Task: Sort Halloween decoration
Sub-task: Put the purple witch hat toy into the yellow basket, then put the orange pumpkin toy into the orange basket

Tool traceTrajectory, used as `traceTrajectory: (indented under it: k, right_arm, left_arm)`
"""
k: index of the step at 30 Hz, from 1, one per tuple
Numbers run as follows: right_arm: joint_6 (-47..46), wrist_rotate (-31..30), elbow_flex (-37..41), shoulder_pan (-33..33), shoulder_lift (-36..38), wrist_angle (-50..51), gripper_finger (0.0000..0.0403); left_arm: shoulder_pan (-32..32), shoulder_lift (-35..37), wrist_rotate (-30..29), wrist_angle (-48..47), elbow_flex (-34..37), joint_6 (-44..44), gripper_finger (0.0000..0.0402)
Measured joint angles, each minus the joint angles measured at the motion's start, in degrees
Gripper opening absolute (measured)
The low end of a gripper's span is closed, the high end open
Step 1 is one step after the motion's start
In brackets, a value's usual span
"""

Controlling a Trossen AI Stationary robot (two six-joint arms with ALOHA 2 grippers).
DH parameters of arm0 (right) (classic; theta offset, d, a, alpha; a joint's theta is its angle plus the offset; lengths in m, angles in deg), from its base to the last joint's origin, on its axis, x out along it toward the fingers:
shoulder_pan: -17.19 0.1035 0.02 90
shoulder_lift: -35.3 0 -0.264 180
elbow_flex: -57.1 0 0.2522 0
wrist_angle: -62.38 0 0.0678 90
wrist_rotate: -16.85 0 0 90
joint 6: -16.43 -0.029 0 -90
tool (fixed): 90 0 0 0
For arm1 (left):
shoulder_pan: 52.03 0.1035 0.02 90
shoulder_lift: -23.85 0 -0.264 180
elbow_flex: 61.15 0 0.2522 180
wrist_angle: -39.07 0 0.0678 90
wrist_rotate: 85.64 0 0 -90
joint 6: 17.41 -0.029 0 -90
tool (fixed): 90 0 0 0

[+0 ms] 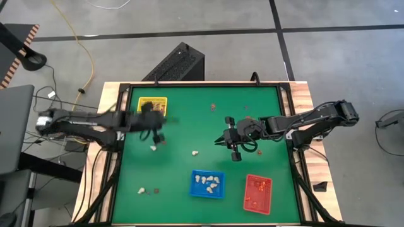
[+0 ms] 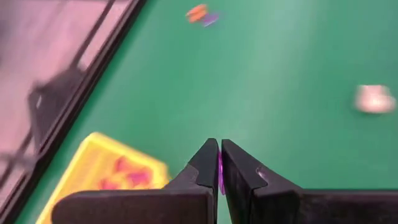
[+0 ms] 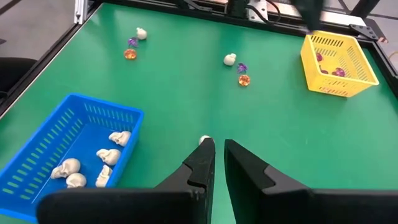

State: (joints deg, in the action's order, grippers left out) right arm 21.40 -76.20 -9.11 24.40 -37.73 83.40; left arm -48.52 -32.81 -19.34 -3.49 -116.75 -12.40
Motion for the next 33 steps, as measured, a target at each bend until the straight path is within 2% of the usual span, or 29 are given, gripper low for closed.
traceTrajectory:
  k: [4, 7, 10, 13, 20, 29, 33]
  right_arm:
    - [0.1, 0.0, 0.0, -0.2, 0.0, 0.6, 0.0068]
    - [1.1, 0.0, 0.0, -0.6, 0.0, 1.6, 0.0068]
    - [1.2, 0.0, 0.0, -1.0, 0.0, 2.6, 0.0068]
    - [1.3, 0.0, 0.0, -1.5, 0.0, 3.8, 0.0068]
    - [1.5, 0.0, 0.3, -3.3, -0.5, 4.9, 0.0068]
    - [1.6, 0.0, 0.3, -3.9, -2.4, 3.7, 0.0068]
    - [1.6, 0.0, 0.3, -4.5, -3.1, 3.2, 0.0068]
  left_arm:
    - [17.8, -2.7, 8.4, -0.4, 0.0, -4.3, 0.0]
    - [28.4, -6.0, 12.1, -0.6, 0.0, -5.4, 0.0]
    - [36.4, -9.2, 16.2, -1.1, 0.0, -3.9, 0.0]
    - [41.7, -12.1, 19.2, -3.2, 0.0, -0.9, 0.0]
    - [45.8, -15.9, 18.1, -6.1, 0.0, 0.2, 0.0008]
    - [45.7, -15.2, 17.0, -6.4, -0.1, -0.9, 0.0097]
    - [45.1, -12.2, 21.6, -8.6, -3.3, -1.3, 0.0122]
